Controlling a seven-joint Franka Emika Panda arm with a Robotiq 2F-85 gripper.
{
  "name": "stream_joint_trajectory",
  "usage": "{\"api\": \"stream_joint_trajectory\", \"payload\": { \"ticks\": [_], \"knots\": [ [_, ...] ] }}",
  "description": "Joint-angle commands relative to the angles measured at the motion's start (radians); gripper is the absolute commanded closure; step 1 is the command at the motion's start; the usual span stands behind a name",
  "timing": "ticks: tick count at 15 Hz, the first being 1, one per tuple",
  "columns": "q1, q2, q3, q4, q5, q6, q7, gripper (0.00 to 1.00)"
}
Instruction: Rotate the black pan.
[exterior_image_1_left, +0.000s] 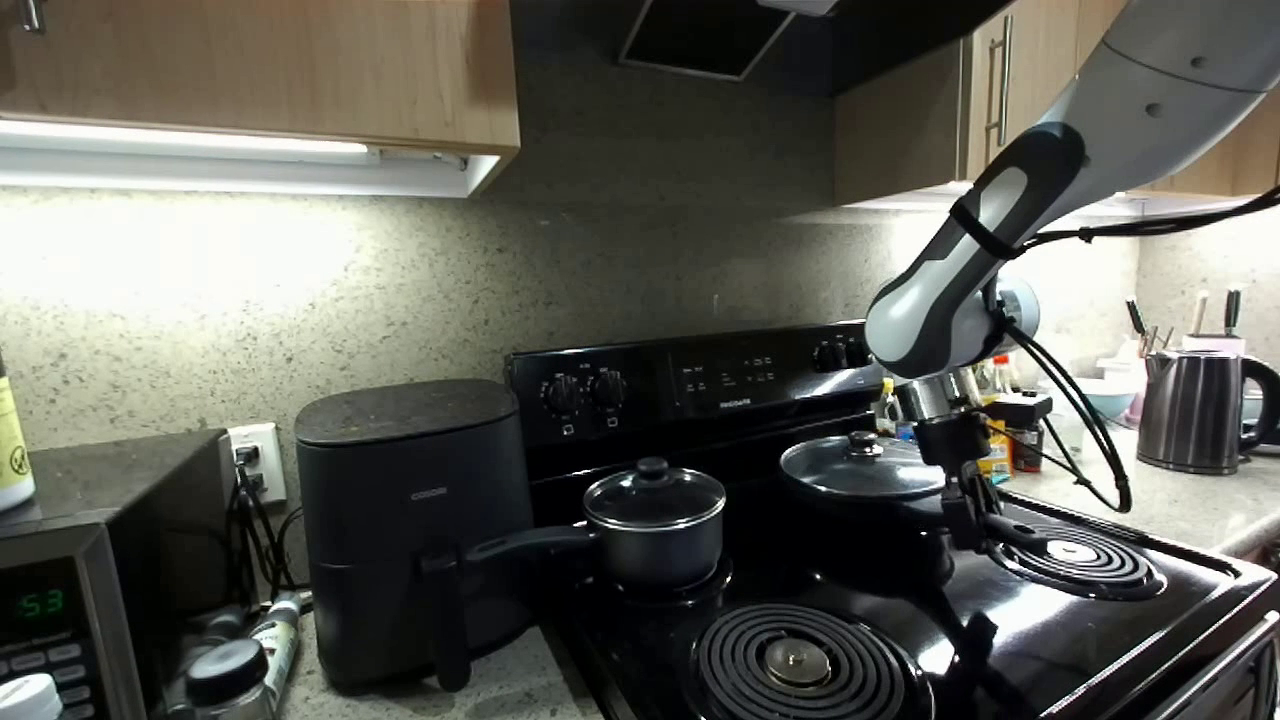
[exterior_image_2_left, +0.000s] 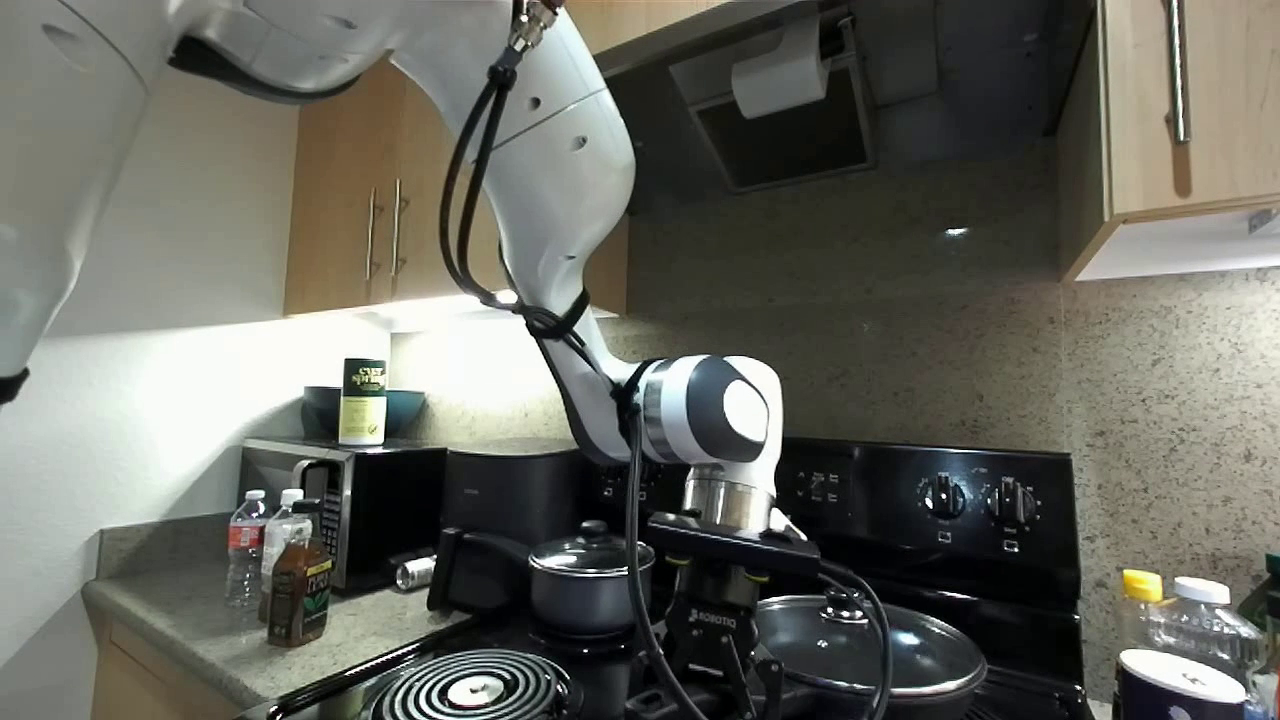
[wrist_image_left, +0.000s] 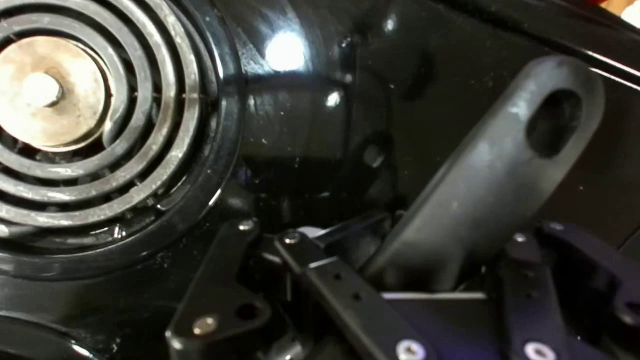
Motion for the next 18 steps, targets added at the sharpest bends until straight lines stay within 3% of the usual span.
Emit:
{"api": "stream_joint_trajectory", "payload": {
  "ticks": [1, 7, 18],
  "knots": [
    [-0.055, 0.044, -0.016, 0.018, 0.026, 0.001, -0.091, 0.93],
    [-0.151, 0.069, -0.071, 0.061, 0.108, 0.043, -0.051, 0.92],
    [-0.248, 0.053, -0.105, 0.081, 0.373, 0.037, -0.063, 0.92]
  ]
}}
